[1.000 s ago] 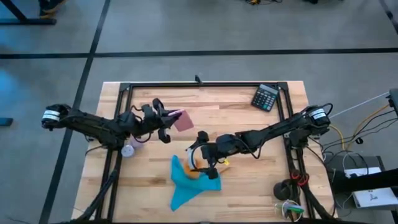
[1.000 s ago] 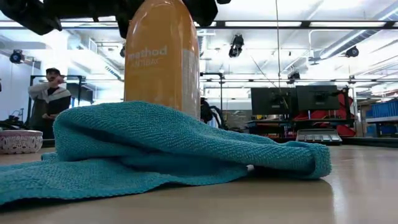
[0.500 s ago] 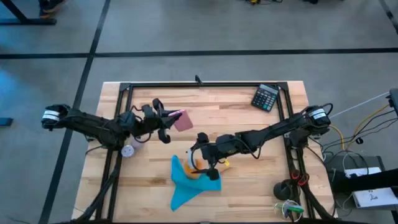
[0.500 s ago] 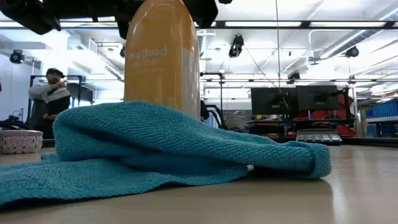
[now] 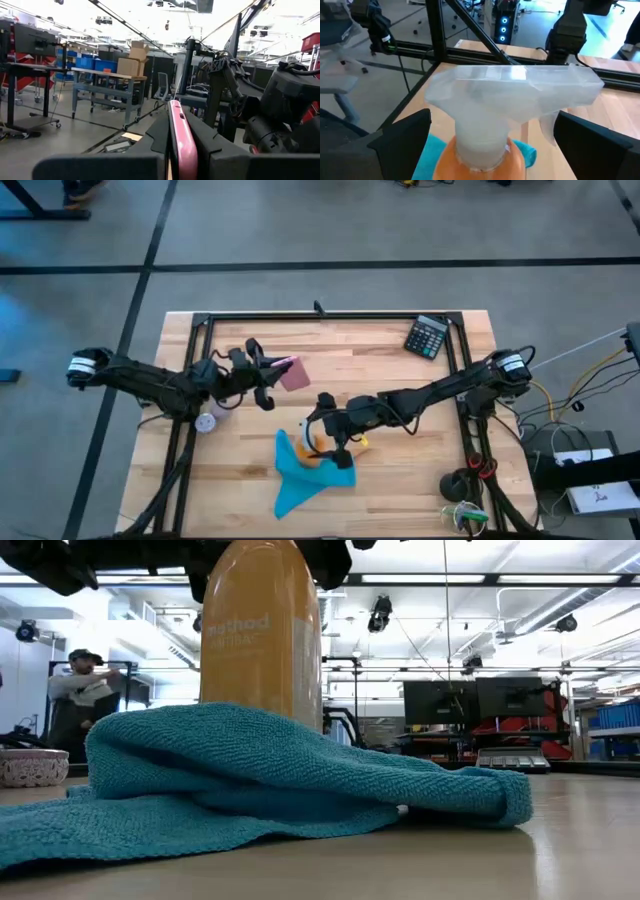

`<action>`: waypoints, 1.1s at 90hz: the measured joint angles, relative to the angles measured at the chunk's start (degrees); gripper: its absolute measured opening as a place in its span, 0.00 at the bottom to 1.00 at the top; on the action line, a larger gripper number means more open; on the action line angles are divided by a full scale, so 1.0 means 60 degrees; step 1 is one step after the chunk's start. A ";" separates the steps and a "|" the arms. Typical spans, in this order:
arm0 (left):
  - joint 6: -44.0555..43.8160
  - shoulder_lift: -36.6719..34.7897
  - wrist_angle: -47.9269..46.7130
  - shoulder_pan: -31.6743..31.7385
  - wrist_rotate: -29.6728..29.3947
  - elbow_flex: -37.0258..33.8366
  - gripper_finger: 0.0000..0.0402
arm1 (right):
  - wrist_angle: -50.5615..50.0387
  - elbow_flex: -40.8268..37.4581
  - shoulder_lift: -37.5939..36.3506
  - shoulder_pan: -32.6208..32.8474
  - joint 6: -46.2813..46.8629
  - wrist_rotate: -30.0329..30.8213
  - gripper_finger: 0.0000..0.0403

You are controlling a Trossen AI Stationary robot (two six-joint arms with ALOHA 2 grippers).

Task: Apply microfiber cloth
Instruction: Spray the front of the pink cellphone using yellow spray bottle

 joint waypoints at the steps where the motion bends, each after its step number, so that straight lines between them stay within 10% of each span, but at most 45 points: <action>1: 0.0000 0.0000 0.0001 0.0000 0.0000 0.0000 0.04 | 0.0000 0.0000 0.0000 0.0000 0.0010 0.0002 0.96; 56: 0.0058 0.0007 0.0007 0.0000 0.0000 0.0000 0.04 | -0.0135 -0.0007 -0.0017 -0.0015 0.0143 -0.0037 0.38; 72: 0.0215 0.0007 0.0016 0.0000 0.0001 0.0000 0.04 | -0.0211 -0.0004 -0.0025 -0.0022 0.0114 0.0008 0.38; 99: 0.1608 0.0011 -0.0149 0.0000 0.0323 0.0000 0.04 | -0.0200 -0.0004 -0.0024 -0.0029 0.0026 0.0067 0.72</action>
